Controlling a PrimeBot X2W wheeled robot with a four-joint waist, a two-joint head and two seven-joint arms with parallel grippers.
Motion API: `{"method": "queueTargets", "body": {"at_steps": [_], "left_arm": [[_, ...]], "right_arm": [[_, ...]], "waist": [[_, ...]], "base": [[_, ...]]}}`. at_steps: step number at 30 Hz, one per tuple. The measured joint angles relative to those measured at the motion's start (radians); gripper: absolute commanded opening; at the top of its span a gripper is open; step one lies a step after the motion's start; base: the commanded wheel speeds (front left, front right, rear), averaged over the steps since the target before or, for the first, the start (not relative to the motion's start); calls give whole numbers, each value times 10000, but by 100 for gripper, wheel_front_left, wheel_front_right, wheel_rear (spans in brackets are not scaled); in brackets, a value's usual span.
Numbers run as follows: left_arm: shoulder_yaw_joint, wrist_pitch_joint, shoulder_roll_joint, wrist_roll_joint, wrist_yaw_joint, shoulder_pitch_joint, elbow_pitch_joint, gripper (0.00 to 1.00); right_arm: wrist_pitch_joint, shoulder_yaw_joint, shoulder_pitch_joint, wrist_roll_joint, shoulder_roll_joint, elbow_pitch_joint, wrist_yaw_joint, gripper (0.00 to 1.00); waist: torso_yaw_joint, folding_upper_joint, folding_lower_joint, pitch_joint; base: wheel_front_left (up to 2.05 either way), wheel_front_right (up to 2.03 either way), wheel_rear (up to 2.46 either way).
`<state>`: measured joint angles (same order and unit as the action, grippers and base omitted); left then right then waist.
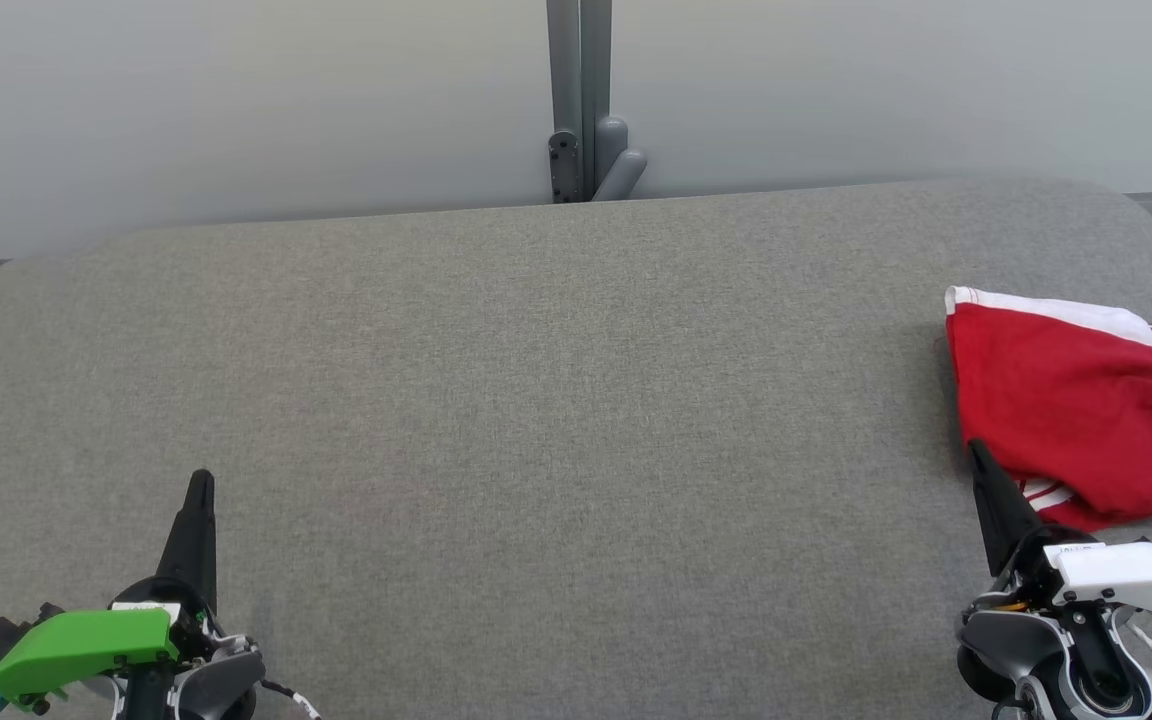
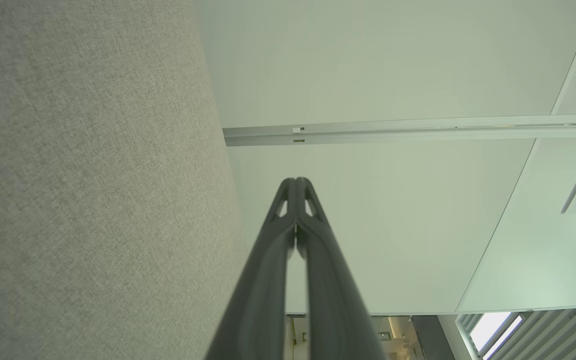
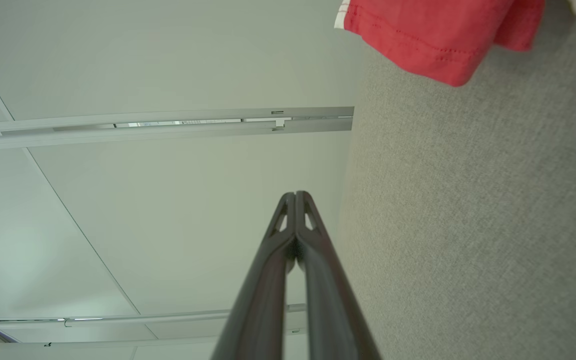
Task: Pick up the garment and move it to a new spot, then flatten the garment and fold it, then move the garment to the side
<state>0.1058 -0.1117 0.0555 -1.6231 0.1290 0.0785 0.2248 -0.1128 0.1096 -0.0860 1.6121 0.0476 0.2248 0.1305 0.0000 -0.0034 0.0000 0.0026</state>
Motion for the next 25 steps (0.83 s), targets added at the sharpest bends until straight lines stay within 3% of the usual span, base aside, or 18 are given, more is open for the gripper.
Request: {"method": "queueTargets", "body": {"at_steps": [25], "left_arm": [[27,-12,-17,4,0,1,0,0]], "right_arm": [[0,0,0,0,0,0,0,0]], "waist": [[0,0,0,0]], "base": [[0,0,0]]}}
